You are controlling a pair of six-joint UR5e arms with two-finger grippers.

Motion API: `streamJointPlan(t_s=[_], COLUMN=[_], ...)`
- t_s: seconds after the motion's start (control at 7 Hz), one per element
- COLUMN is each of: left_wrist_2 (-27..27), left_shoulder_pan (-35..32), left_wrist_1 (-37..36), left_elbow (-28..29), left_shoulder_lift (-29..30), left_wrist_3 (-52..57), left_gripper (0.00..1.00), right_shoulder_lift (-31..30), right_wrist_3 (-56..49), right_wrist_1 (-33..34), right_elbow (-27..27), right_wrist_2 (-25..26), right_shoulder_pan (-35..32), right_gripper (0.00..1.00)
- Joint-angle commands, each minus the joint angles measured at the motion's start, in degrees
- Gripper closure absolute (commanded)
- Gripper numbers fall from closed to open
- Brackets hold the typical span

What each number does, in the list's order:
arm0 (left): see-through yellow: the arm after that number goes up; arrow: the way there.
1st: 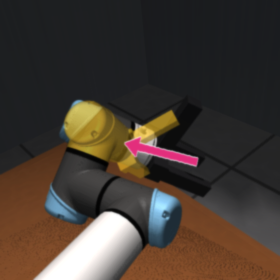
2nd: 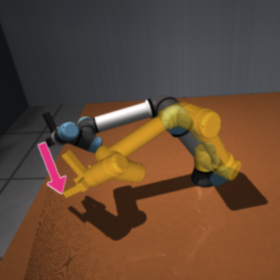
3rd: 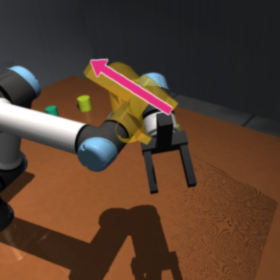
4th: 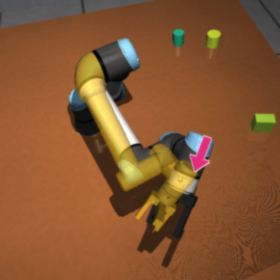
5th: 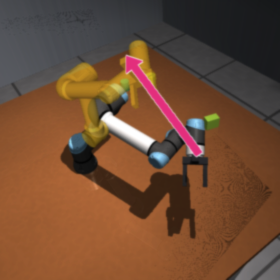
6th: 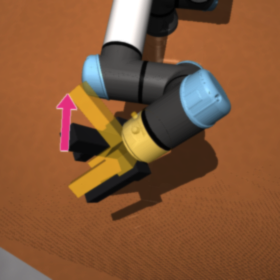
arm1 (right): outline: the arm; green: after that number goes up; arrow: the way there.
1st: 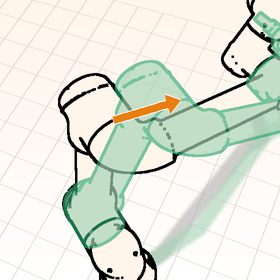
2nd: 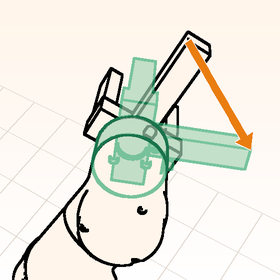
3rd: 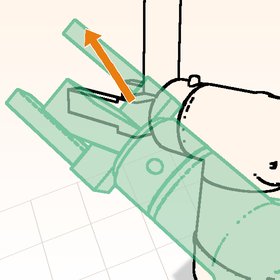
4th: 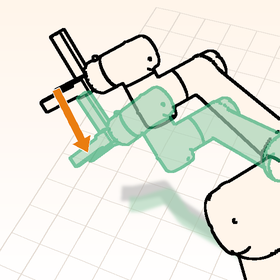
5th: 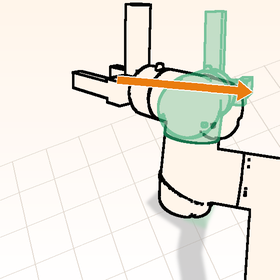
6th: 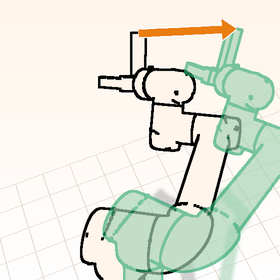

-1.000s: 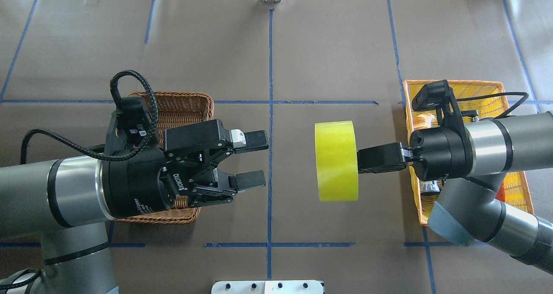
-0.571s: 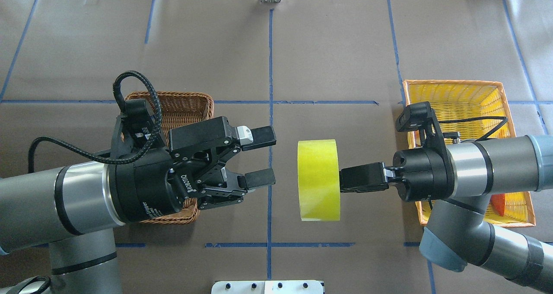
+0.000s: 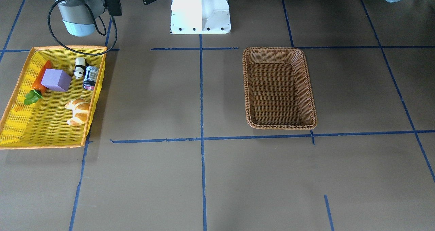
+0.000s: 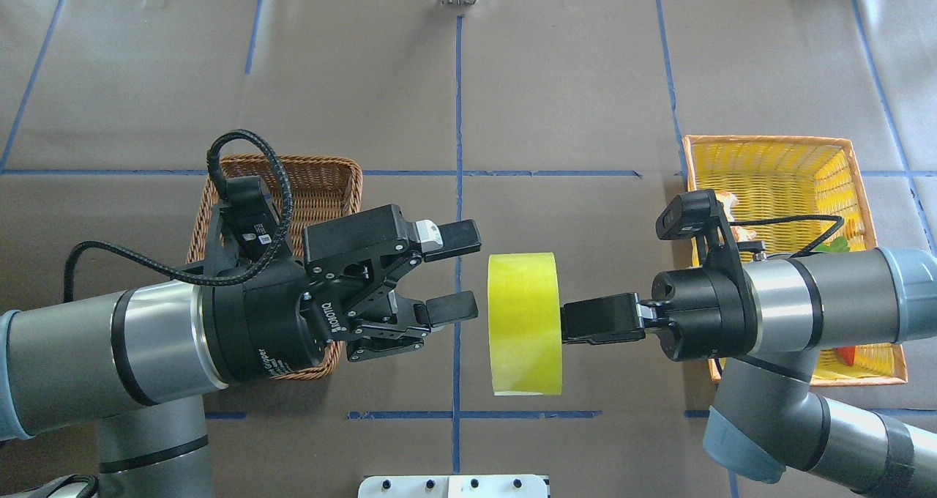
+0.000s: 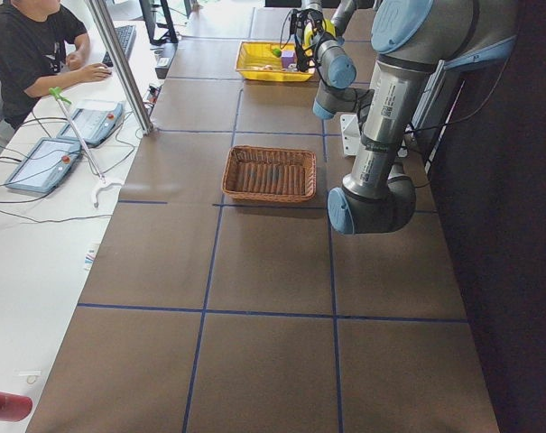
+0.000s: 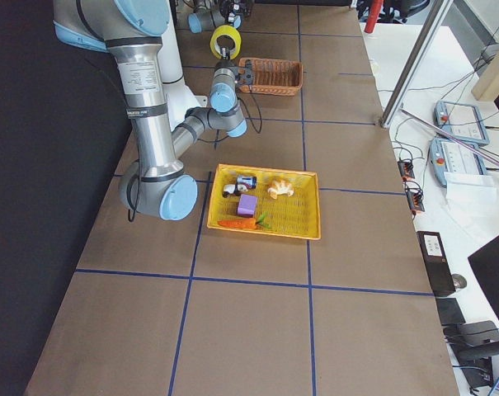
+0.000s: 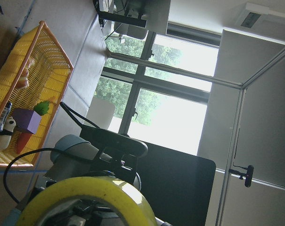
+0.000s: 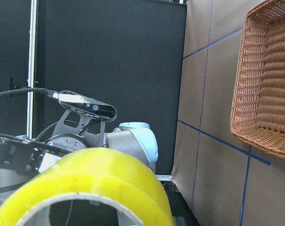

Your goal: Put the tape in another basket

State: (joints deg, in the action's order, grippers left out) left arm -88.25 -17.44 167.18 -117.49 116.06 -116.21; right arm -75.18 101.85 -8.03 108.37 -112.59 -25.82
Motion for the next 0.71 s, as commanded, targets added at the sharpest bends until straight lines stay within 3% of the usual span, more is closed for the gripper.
streamJointPlan(t_s=[0.0,0.29,0.57], left_wrist_2=[0.1,4.4,4.6], left_shoulder_pan=[0.3,3.5,3.6], left_wrist_1=[0.0,0.2,0.1], left_elbow=[0.2,0.3,1.2], left_shoulder_lift=[0.8,1.2,2.5], left_wrist_3=[-0.1,0.0,0.0], left_gripper=[0.0,0.0,0.0], right_shoulder_lift=[0.4,0.5,0.6], right_wrist_3=[-0.1,-0.1,-0.1], right_wrist_1=[0.1,0.3,0.5], right_elbow=[-0.1,-0.1,-0.1], right_wrist_2=[0.5,1.6,1.7], right_shoulder_pan=[0.8,0.9,1.2], right_gripper=[0.99,0.99,0.99])
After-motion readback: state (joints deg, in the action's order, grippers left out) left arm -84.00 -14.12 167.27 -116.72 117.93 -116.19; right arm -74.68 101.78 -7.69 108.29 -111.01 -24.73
